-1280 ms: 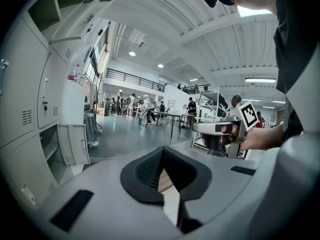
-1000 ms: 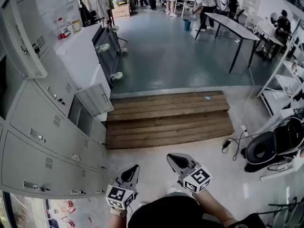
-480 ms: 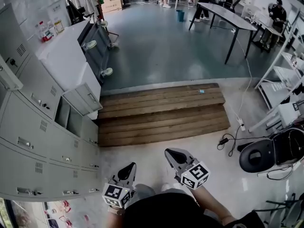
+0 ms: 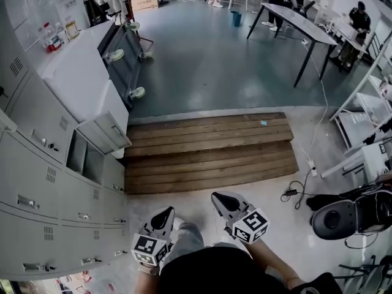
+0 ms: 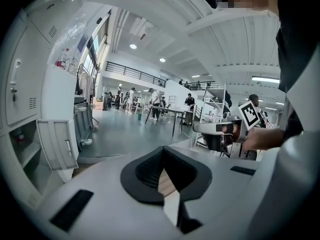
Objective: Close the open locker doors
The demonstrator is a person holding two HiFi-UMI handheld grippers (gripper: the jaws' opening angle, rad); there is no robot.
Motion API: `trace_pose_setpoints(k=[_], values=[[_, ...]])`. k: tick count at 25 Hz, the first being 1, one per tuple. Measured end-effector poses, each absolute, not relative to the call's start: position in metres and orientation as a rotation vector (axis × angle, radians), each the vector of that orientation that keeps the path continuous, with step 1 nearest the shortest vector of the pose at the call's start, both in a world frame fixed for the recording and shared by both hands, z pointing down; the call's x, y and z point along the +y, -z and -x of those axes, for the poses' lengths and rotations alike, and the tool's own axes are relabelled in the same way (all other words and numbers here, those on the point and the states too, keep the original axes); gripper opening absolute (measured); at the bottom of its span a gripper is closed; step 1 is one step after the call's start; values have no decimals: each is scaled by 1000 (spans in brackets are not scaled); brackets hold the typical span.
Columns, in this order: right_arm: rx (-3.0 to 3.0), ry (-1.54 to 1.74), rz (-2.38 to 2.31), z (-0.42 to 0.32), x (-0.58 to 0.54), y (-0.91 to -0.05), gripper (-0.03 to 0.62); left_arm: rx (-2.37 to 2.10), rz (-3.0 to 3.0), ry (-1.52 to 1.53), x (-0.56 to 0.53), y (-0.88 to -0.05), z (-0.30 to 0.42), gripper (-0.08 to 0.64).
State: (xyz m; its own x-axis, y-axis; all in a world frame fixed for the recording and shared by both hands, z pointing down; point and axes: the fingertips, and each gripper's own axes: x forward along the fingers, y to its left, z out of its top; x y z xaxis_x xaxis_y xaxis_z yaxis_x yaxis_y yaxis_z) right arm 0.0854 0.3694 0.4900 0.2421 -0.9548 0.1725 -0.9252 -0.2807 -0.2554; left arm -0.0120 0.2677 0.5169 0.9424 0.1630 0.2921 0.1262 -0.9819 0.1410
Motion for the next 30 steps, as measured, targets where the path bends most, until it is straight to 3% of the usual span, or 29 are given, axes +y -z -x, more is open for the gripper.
trace_pose_setpoints(k=[10,30], values=[[1923,441,2359,-141,207,-485,30,183,-2989,-447,120,-517,-39,18],[2366,540,2011,-193,-58,-535,31,-472,-2821,-545,-52,-536,-17,18]])
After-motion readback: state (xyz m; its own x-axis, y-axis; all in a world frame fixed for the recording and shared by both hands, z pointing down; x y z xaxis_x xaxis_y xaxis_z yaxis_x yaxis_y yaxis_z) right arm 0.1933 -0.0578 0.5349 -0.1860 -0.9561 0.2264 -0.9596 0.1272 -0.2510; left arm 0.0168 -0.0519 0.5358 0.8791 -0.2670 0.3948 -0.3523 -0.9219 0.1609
